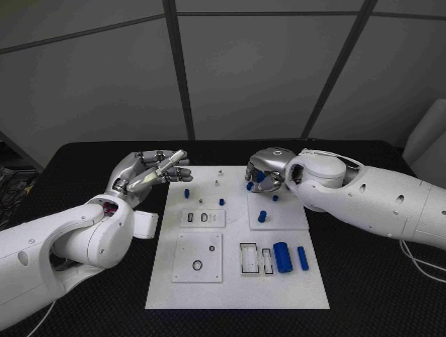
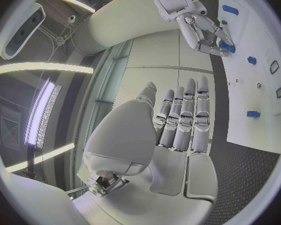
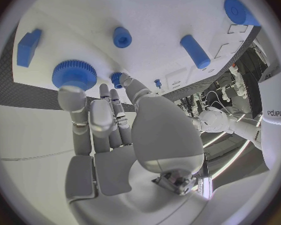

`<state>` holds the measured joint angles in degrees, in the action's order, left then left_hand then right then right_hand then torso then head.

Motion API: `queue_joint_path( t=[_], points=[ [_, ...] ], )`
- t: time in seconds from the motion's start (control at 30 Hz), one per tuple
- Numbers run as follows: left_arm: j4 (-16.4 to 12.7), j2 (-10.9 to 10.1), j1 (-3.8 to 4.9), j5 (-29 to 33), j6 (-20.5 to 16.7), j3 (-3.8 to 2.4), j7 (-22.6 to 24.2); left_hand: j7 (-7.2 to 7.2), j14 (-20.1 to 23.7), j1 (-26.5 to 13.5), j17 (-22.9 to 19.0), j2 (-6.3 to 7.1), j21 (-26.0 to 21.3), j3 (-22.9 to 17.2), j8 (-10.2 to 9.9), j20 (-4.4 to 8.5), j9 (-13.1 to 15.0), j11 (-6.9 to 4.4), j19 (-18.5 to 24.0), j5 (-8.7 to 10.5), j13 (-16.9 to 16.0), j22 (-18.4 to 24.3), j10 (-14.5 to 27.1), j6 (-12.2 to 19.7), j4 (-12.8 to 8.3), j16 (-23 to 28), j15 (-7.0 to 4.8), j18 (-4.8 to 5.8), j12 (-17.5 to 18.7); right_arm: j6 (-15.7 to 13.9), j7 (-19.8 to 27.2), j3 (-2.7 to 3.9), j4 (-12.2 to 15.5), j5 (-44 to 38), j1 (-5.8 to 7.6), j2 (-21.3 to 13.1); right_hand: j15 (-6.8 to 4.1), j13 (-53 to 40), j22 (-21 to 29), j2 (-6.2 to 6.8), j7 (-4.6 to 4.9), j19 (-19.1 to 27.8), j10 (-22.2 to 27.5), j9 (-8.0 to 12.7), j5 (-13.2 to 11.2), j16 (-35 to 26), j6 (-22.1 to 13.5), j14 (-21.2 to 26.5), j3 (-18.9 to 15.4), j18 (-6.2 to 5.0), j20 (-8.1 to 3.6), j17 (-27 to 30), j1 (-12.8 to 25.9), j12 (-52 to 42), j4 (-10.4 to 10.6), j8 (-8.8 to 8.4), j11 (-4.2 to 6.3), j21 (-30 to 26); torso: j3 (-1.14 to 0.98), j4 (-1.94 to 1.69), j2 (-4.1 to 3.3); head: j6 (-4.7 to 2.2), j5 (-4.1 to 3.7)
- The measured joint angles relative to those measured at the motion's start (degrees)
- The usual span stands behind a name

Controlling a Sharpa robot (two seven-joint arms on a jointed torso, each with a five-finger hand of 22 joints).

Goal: Assemble the parts on the task board

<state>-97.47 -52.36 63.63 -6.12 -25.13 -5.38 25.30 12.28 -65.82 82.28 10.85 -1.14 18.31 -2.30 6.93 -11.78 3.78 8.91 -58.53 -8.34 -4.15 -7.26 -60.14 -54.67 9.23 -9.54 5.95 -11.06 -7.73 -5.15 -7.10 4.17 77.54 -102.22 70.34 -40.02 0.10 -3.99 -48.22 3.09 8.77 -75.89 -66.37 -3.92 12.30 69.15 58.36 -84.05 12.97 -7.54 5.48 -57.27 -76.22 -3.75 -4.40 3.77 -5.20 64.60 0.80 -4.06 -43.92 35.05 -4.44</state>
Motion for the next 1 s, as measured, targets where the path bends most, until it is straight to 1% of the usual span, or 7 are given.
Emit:
queue_joint_path(
  t=[0.13,0.2,0.47,0.57,0.63,0.8,1.0],
  points=[
    [-0.02,-0.01,0.00,-0.01,0.01,-0.01,-0.04,0.00,0.00,0.00,0.06,0.00,0.00,0.00,0.00,0.00,0.00,0.00,0.00,0.00,0.00,0.05,0.00,0.00,0.00,0.00,0.00,0.00,0.00,0.18,-0.07,0.00,-0.01,-0.07,0.00,0.06,0.00,-0.04,-4.13,-0.32,-0.21,-0.83,-1.46,-0.13,-0.48,2.45,1.20,0.00,1.86,-0.01,0.05,-2.75,-0.32,0.00,0.43,0.04,0.19,3.11,-0.08,-0.02,-0.13,-0.05,-0.07],
    [-0.02,-0.01,0.00,-0.01,0.01,-0.01,-0.06,0.00,0.00,0.00,0.06,0.00,0.00,0.00,0.00,0.00,0.00,0.00,0.00,0.00,0.00,0.05,0.00,0.00,0.00,0.00,0.00,0.00,0.00,0.24,-0.08,0.00,-0.07,-0.08,0.00,0.11,0.00,-0.05,-5.27,-0.32,-0.37,-0.94,-1.75,-0.13,-0.48,3.17,1.62,0.00,2.69,0.91,-0.08,-3.47,-0.32,0.00,0.55,0.34,0.50,3.98,-0.11,-0.03,-0.18,-0.13,-0.10],
    [0.04,0.04,0.00,-0.03,0.06,-0.01,-0.16,0.00,0.19,0.00,0.06,0.00,0.00,0.00,0.00,0.00,0.00,0.00,0.00,0.00,0.00,0.05,0.00,0.00,0.00,0.00,0.20,0.00,0.00,0.21,-0.06,0.07,-0.29,0.00,0.09,0.44,-0.04,-0.11,-8.30,-0.58,-0.69,-1.22,-3.89,-0.24,-0.72,4.80,3.77,0.04,5.99,0.90,0.04,-4.98,-0.82,0.00,1.24,0.67,1.03,6.33,-0.21,-0.08,-0.39,0.01,-0.17],
    [0.07,0.04,0.00,-0.03,0.08,-0.01,-0.21,0.00,0.19,0.00,0.05,0.00,0.00,0.00,0.00,0.00,0.00,0.00,0.00,0.00,0.01,0.05,0.00,0.00,0.00,0.00,0.20,0.00,0.00,-0.05,0.06,0.07,-0.28,0.11,0.10,0.50,-0.43,-0.20,-8.89,-0.62,-0.83,-1.42,-4.60,-0.26,-0.88,5.22,4.49,0.01,6.93,0.89,-0.17,-5.31,-1.08,0.00,1.35,0.88,1.33,6.97,-0.24,-0.10,-0.43,0.03,-0.18],
    [0.09,0.04,0.00,-0.03,0.09,-0.01,-0.24,0.00,0.19,0.00,0.05,0.00,0.00,0.00,0.00,0.00,0.00,0.00,0.00,0.00,0.01,0.05,0.00,0.00,0.00,0.00,0.20,0.00,0.00,-0.35,0.12,0.07,-0.15,0.20,0.10,0.49,-0.43,-0.27,-9.24,-0.62,-1.01,-1.42,-4.99,-0.30,-1.03,5.23,4.88,0.01,7.39,0.89,-0.17,-5.44,-1.08,0.00,1.43,0.88,1.31,7.14,-0.25,-0.10,-0.47,0.03,-0.18],
    [0.17,-0.01,0.00,-0.04,0.12,-0.01,-0.34,0.00,0.19,0.00,0.05,0.00,0.00,0.00,0.00,0.00,0.00,0.00,0.00,0.00,0.01,0.04,0.00,0.00,0.00,0.00,0.20,0.01,0.00,-1.88,0.20,0.02,1.03,0.37,0.02,-0.03,-0.43,-0.26,-9.62,-0.25,-1.03,-1.42,-5.20,-0.64,-1.04,5.50,5.03,0.01,8.00,0.89,-0.17,-5.64,-1.63,0.00,1.46,0.87,1.52,7.45,-0.31,-0.12,-0.53,-0.19,-0.05],
    [0.24,-0.11,0.00,-0.04,0.17,-0.01,-0.46,0.00,0.20,0.00,0.10,0.00,0.00,0.00,-0.22,0.00,0.00,0.00,0.00,0.00,0.01,0.10,0.00,0.00,0.00,0.23,0.20,0.00,0.30,-5.31,-0.26,0.03,2.14,0.46,0.07,-0.38,-0.43,-0.26,-10.03,-0.25,-0.89,-1.42,-5.40,-0.64,-1.91,6.11,5.18,0.01,8.71,0.88,-0.16,-6.03,-1.62,0.00,1.79,0.82,1.31,7.78,-0.34,-0.12,-0.59,-0.59,0.09]
  ],
)
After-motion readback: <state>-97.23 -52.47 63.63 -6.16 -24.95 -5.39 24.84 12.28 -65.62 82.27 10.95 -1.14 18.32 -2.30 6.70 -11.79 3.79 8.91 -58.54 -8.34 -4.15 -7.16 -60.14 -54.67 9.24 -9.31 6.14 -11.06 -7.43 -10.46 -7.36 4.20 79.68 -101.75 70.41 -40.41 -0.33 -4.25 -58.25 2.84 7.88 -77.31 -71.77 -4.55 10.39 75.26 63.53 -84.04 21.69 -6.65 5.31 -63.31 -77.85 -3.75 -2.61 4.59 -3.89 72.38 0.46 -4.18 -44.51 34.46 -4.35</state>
